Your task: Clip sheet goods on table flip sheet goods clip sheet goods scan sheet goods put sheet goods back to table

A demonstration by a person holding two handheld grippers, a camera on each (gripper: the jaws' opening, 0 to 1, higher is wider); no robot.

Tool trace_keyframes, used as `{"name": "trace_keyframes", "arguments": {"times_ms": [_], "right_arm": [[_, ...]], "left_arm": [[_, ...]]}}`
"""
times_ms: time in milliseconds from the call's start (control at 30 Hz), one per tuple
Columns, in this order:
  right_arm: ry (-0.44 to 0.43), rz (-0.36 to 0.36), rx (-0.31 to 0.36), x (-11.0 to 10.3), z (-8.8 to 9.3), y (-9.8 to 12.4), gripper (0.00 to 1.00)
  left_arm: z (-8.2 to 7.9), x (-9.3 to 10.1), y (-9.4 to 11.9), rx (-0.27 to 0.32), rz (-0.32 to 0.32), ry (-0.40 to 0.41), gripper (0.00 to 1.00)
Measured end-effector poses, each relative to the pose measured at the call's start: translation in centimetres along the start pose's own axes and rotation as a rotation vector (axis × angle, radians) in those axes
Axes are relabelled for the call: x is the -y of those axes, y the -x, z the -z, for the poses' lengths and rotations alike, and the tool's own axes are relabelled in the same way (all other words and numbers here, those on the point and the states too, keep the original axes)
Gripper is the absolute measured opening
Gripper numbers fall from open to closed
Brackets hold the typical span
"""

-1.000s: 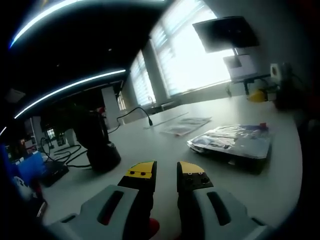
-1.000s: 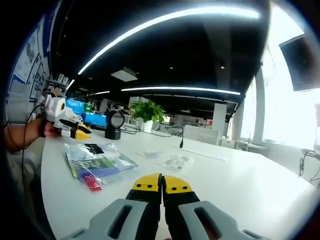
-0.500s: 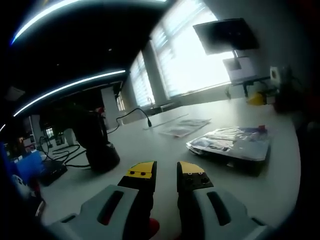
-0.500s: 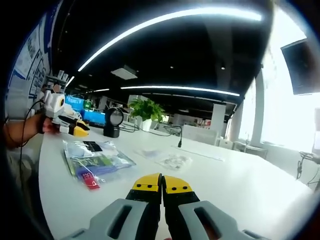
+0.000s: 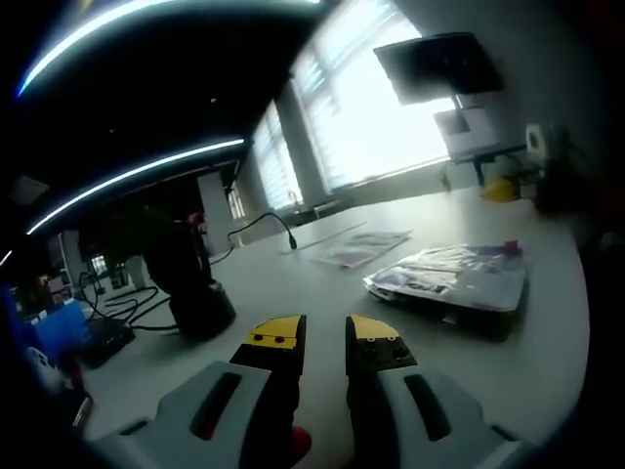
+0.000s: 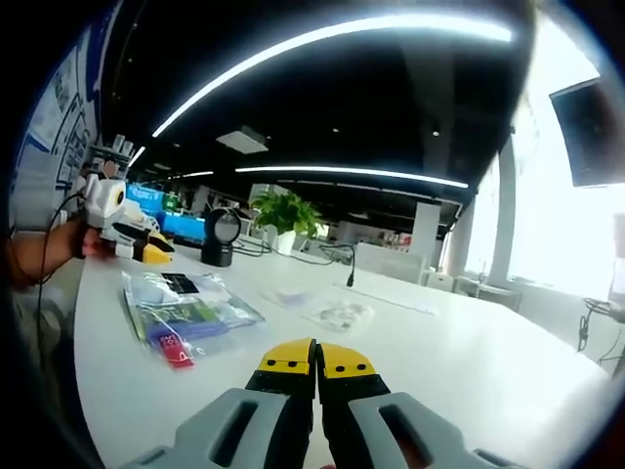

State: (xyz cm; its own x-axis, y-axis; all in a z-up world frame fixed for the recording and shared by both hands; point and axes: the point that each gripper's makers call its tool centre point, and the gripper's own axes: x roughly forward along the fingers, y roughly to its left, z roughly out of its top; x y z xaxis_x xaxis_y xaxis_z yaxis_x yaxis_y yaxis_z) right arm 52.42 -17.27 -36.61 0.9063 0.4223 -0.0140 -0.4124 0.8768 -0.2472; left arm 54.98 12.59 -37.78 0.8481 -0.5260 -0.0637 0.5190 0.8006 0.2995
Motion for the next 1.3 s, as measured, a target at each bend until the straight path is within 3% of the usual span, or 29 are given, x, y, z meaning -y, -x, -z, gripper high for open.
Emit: {"name": "trace_keyframes", "arguments": {"times_ms": [667,867,1100,1167,1300], "right_arm": [[0.007,-0.005,-0.003,-0.1,0.0,0.0,0.00],[0.001,-0.007,-0.003,-0.1,0.1,-0.1,0.00],[0.011,-0.008,-0.011,-0.2,0.3,-0.2,0.00],[0.016,-0.010,-0.014,-0.3,0.3,-0.3,0.00],[0.019,-0.009,-0.016,-0.3,0.3,-0.2,0.00]], "left_arm": [[-0.7,1.1,0.2,0.020,0.043,0.009,0.09],[-1.5,0.5,0.3,0.043,0.015,0.042,0.09],[-2.2,0.9,0.4,0.047,0.015,0.012,0.09],[-2.5,1.2,0.4,0.059,0.022,0.101,0.09],[-2.5,1.6,0.2,0.039,0.032,0.143,0.10]]}}
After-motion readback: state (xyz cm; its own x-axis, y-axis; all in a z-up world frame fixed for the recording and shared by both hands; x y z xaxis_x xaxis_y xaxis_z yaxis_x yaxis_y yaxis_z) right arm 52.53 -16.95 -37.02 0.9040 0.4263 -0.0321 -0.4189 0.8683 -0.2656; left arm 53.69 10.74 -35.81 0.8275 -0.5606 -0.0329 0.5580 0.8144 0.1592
